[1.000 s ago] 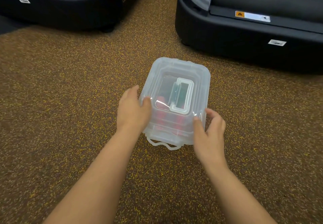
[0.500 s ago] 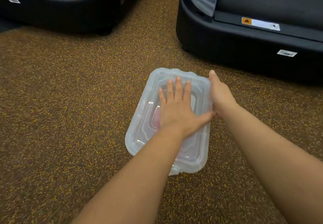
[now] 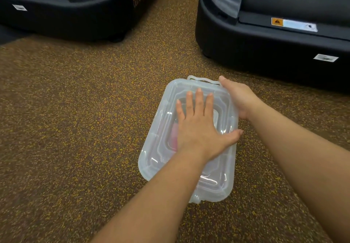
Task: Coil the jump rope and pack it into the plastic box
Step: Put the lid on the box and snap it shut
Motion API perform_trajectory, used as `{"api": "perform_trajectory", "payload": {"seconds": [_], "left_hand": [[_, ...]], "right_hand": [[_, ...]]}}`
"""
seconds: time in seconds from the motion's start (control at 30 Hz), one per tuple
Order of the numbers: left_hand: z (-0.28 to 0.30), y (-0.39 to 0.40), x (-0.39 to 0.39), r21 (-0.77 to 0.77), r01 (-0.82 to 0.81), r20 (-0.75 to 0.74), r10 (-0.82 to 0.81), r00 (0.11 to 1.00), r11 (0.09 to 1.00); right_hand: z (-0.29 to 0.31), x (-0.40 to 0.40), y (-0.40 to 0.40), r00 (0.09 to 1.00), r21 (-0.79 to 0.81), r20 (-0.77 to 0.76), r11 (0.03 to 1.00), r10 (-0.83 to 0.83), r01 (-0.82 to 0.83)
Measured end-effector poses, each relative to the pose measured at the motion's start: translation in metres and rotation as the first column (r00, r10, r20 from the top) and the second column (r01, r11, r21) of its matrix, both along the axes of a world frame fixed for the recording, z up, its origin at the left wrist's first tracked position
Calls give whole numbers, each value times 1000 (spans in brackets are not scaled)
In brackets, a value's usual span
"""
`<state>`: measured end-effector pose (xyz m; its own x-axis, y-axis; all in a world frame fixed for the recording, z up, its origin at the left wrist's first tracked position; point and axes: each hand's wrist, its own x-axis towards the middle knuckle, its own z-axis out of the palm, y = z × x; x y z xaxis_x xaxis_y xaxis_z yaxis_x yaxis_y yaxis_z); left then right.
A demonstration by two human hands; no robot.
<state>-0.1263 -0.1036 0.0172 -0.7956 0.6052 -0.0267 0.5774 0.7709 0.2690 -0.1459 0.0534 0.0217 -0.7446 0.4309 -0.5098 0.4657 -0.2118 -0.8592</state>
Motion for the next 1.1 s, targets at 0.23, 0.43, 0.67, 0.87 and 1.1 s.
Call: {"api": "perform_trajectory", "payload": {"seconds": [0.23,0.43,0.67,0.87,1.1], "left_hand": [[4,-3,-13,128,13,-62,-5,998,992],[4,14,-78,102,57,-129,-44,991,993],[-1,17,-110,-46,200,-76,-203,976,979],[0,17,-106,30,202,-110,-198,974,979],[7,4,-85,-42,148,-46,-149,988,988]], "right_hand": [[-3,9,0,963,359,-111,913,247,-193],[-3,7,2,949,481,-68,844,307,-238],[-7,3,3,962,597,-55,781,267,-183],[-2,7,-6,974,684,-66,720,219,-116],[-1,27,-34,992,811,83,572,91,-120]]}}
